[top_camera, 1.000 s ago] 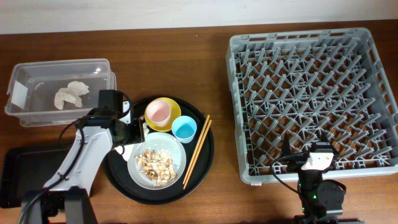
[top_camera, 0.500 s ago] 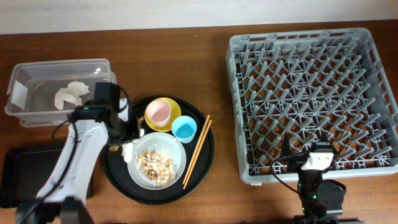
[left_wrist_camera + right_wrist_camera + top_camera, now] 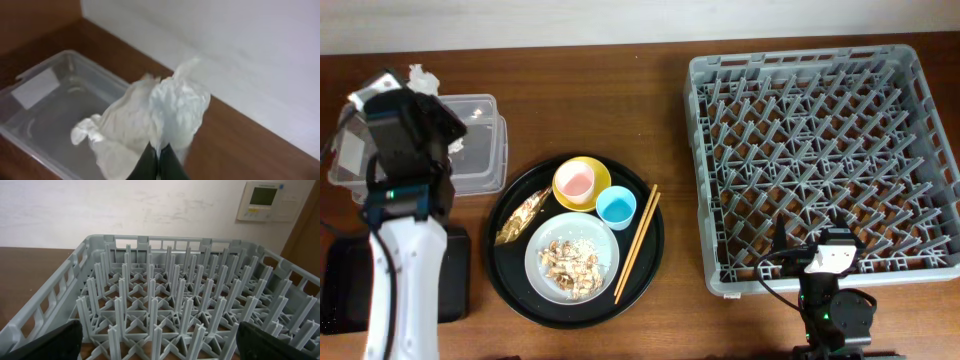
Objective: Sort waste into correct bins and load items into the dishwasher rack
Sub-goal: 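Grasp remaining tissue and drop it into the clear bin, then pick the Nescafé wrapper with the left gripper and drop it in bin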
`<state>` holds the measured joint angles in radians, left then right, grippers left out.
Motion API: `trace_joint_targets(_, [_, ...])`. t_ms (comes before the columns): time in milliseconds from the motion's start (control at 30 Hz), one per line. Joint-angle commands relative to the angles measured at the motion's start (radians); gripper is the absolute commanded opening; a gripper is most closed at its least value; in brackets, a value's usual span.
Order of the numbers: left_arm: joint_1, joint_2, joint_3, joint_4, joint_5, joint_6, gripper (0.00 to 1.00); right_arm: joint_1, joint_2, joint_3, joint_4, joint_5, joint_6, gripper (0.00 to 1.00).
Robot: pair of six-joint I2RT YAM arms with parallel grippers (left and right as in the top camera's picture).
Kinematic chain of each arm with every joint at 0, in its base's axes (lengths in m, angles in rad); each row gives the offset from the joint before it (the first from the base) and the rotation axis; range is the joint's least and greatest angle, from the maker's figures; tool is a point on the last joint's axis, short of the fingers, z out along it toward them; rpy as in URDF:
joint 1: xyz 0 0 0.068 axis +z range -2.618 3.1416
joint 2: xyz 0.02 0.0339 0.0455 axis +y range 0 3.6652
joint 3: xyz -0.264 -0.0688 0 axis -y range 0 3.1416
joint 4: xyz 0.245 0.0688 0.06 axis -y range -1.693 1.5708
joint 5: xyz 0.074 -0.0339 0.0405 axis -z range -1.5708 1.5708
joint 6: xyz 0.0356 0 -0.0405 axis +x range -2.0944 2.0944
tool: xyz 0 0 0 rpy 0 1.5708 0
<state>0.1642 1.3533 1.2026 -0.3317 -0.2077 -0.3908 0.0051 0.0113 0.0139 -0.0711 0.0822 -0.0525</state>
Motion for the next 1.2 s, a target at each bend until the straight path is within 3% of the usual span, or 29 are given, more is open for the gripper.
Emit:
trace_joint_targets(0, [0.077, 0.170, 0.004, 0.040, -0.042, -0.024, 0.55, -0.006, -0.006, -0.008, -0.003, 0.005, 0.000, 0.98])
trace_joint_targets(67, [0.097, 0.203, 0.004, 0.003, -0.035, -0.024, 0.56, -0.006, -0.006, -0.008, -0.003, 0.005, 0.000, 0.98])
trace_joint_targets(100, [0.099, 0.200, 0.004, -0.020, -0.020, -0.024, 0.72, -0.006, -0.006, -0.008, -0.003, 0.005, 0.000, 0.98])
trace_joint_targets(133, [0.099, 0.194, 0.004, -0.026, -0.013, -0.024, 0.76, -0.006, -0.006, -0.008, -0.003, 0.005, 0.000, 0.98])
trace_joint_targets(200, [0.098, 0.160, 0.004, -0.090, 0.068, -0.024, 0.77, -0.006, -0.006, -0.008, -0.003, 0.005, 0.000, 0.98])
trace_joint_targets(267, [0.098, 0.108, 0.004, -0.201, 0.293, -0.019, 0.75, -0.006, -0.006, -0.008, -0.003, 0.005, 0.000, 0.98])
trace_joint_targets(333, [0.092, 0.067, 0.004, -0.294, 0.649, 0.140, 0.71, -0.006, -0.006, -0.008, -0.003, 0.005, 0.000, 0.99])
trace_joint_targets(367, [0.067, 0.060, 0.004, -0.351, 0.741, 0.241, 0.71, -0.006, -0.006, -0.008, -0.003, 0.005, 0.000, 0.98])
trace_joint_targets(500, [-0.057, 0.072, -0.015, -0.537, 0.486, 0.287, 0.68, -0.006, -0.006, -0.008, -0.003, 0.005, 0.000, 0.99])
trace_joint_targets(633, [-0.169, 0.072, -0.083, -0.554, 0.332, 0.287, 0.63, -0.006, -0.006, -0.008, -0.003, 0.005, 0.000, 0.98])
trace_joint_targets(767, [-0.188, 0.082, -0.133, -0.544, 0.173, 0.242, 0.63, -0.006, -0.006, -0.008, -0.003, 0.005, 0.000, 0.98])
trace_joint_targets(900, [-0.188, 0.135, -0.205, -0.412, 0.178, 0.264, 0.63, -0.006, -0.006, -0.008, -0.003, 0.005, 0.000, 0.99])
trace_joint_targets(967, [-0.200, 0.175, -0.218, -0.366, 0.187, 0.340, 0.62, -0.006, -0.006, -0.008, -0.003, 0.005, 0.000, 0.98])
trace_joint_targets(1167, [-0.201, 0.250, -0.219, -0.293, 0.185, 0.418, 0.62, -0.006, -0.006, -0.008, -0.003, 0.005, 0.000, 0.98])
